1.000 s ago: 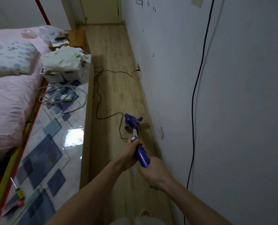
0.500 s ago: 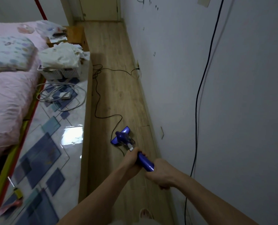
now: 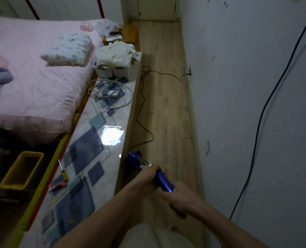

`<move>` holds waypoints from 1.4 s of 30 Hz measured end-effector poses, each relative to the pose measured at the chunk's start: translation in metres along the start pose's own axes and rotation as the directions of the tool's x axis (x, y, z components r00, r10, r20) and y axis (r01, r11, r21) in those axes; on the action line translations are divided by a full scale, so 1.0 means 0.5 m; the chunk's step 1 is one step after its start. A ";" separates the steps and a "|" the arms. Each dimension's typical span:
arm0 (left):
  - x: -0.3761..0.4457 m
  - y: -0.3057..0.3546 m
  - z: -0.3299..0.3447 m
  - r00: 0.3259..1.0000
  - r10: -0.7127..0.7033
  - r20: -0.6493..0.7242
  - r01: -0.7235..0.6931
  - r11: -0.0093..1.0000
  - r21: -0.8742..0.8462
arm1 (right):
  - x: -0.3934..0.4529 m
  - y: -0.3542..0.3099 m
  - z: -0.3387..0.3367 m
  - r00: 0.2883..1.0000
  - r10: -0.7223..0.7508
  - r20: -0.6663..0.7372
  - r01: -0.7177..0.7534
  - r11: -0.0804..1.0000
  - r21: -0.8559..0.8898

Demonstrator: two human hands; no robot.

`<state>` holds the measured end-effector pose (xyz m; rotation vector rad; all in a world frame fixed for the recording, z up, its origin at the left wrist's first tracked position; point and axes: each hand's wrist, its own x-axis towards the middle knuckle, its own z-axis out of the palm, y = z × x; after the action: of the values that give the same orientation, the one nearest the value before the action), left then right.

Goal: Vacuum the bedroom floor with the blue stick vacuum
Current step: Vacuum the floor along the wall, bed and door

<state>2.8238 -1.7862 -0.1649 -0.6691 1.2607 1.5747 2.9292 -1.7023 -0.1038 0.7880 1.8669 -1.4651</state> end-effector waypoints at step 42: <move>0.013 0.046 0.061 0.967 -0.145 0.211 0.076 0.949 0.305 | 0.012 -0.003 0.035 0.948 0.196 -0.251 -0.087 0.918 0.387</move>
<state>2.8050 -1.7549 -0.1518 -0.3482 1.2269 1.2952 2.9266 -1.7194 -0.1108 1.3534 1.7021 -1.7064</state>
